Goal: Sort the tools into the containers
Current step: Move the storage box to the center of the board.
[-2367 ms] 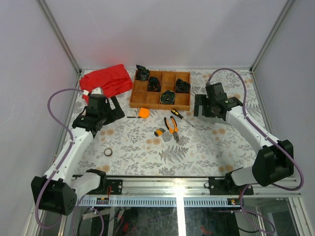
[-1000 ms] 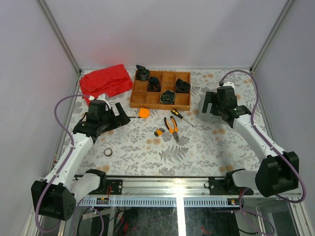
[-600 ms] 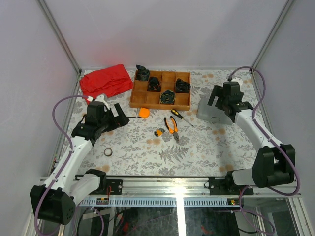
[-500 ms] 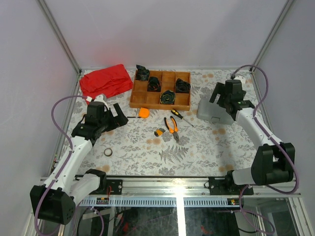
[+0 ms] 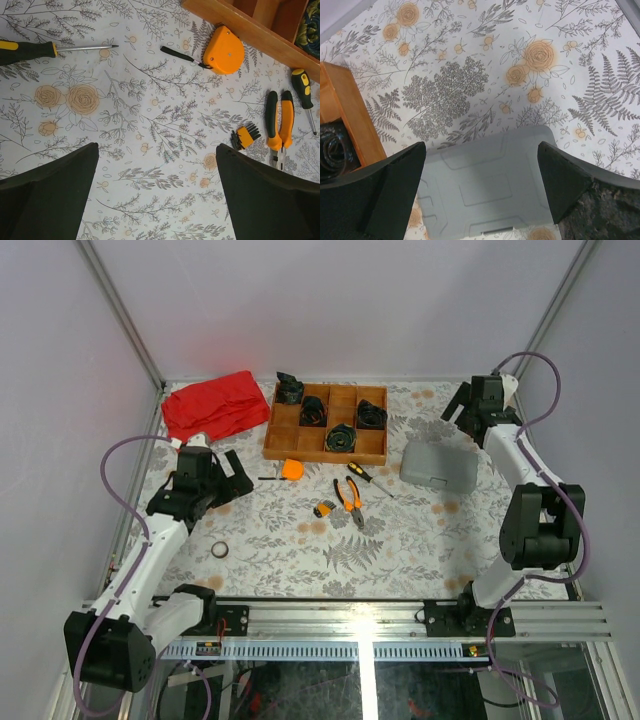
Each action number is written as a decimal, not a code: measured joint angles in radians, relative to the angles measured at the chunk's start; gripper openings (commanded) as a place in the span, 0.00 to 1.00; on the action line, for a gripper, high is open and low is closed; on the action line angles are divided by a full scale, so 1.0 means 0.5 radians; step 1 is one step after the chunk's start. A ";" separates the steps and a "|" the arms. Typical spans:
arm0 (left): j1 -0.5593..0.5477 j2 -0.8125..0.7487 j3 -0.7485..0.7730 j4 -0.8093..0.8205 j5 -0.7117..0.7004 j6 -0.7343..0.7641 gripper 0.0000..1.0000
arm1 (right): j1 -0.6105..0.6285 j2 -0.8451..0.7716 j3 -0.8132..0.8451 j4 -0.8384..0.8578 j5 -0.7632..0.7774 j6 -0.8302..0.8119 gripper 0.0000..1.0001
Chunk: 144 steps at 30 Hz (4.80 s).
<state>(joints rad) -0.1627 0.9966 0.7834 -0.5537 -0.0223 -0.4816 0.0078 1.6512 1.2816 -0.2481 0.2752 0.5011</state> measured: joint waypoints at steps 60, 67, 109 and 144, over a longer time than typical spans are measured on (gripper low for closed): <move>0.004 0.004 -0.027 0.011 0.243 0.012 0.94 | -0.091 0.681 0.206 -0.558 -0.417 -0.301 0.97; 0.004 0.004 -0.027 0.014 0.262 0.014 0.94 | 0.079 0.394 -0.122 -0.489 -0.419 -0.291 0.97; 0.001 -0.272 -0.069 0.059 0.260 0.017 0.92 | 0.494 -0.735 -1.041 -0.211 -0.929 -0.135 0.97; 0.000 -0.326 -0.072 0.061 0.215 0.015 0.92 | 0.429 -0.744 -1.146 -0.163 -0.839 -0.310 1.00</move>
<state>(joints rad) -0.1627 0.8337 0.7475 -0.5232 0.0853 -0.4740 0.2222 1.2793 0.7086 -0.3298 -0.1444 0.3462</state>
